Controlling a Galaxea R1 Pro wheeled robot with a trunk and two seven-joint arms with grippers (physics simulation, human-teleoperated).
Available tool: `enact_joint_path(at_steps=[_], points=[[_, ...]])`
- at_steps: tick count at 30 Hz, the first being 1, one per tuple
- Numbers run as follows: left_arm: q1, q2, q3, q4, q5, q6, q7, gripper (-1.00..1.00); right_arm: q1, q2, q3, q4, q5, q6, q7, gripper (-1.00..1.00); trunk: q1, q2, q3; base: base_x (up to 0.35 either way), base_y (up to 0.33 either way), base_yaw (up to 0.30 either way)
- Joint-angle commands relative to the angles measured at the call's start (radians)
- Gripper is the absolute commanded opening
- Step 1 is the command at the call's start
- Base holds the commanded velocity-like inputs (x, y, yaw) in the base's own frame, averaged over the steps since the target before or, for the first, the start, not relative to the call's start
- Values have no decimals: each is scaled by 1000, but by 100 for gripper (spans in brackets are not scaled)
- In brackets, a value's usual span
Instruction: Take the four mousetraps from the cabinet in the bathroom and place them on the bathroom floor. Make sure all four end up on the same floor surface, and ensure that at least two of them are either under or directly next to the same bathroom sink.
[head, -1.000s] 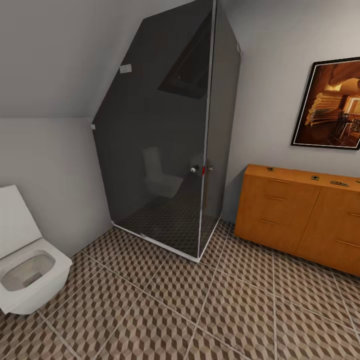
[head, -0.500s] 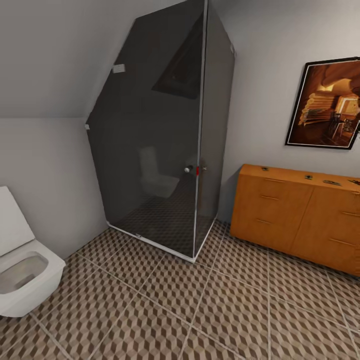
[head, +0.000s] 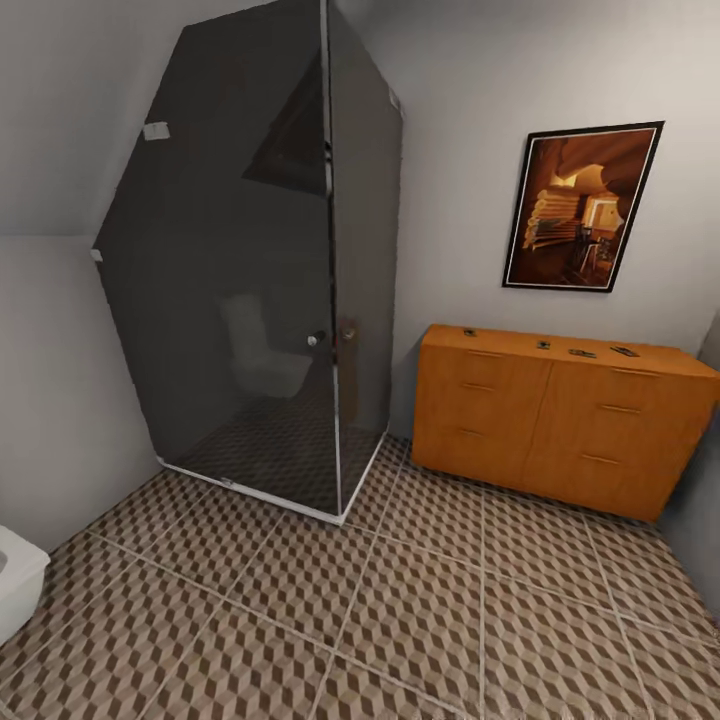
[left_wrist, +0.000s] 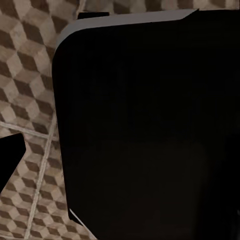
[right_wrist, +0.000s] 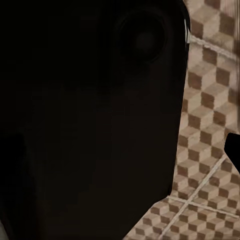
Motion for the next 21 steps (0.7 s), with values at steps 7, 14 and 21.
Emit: enact_joint_path(at_steps=[7, 14, 21], points=[[0, -2, 0, -2, -1, 1, 1, 100, 0, -1, 1, 0, 0, 0, 4, 100, 0, 0, -1, 28, -164, -285], [0, -2, 0, -2, -1, -1, 1, 100, 0, -2, 1, 0, 1, 0, 5, 100, 0, 0, -1, 86, -115, -287], [0, -4, -1, -2, -1, -2, 1, 100, 0, -2, 1, 0, 2, 0, 6, 100, 0, 0, -1, 146, -123, -288]])
